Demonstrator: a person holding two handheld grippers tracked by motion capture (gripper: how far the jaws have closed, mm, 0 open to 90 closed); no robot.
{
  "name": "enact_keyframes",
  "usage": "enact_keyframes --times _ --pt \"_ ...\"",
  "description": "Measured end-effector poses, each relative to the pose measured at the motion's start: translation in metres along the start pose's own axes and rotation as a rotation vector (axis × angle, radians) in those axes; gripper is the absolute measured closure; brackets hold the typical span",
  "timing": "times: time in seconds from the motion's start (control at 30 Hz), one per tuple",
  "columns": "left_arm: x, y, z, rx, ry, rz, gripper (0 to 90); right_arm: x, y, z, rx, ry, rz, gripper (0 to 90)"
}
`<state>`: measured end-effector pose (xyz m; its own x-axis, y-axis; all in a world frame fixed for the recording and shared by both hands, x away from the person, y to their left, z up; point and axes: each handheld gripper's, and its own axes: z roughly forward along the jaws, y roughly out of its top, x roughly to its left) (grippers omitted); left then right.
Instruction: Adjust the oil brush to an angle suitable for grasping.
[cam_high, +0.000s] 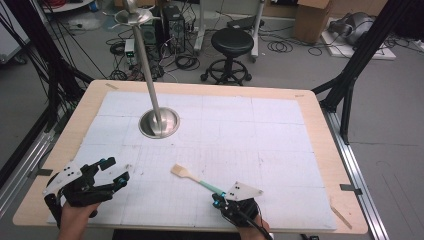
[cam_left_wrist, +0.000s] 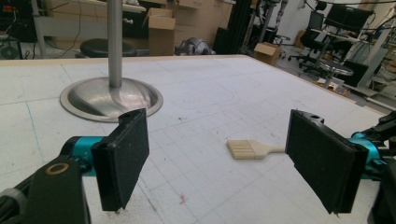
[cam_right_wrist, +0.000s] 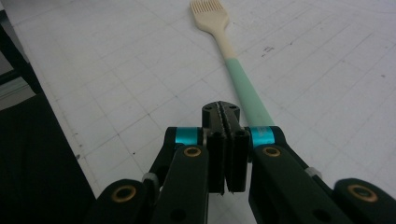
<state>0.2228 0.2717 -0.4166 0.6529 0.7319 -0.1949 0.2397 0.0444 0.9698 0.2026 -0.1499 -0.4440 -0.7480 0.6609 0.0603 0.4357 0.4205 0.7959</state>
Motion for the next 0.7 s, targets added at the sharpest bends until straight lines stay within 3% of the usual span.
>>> enact_keyframes --times 0.23,0.7 --pt "0.001 0.000 -0.001 0.000 0.001 -0.003 22.0 -0.005 -0.004 0.003 0.051 -0.023 0.020 88.7" --pt "0.001 0.000 0.000 0.006 0.003 -0.005 22.3 -0.024 -0.002 0.004 0.047 -0.098 0.062 88.3"
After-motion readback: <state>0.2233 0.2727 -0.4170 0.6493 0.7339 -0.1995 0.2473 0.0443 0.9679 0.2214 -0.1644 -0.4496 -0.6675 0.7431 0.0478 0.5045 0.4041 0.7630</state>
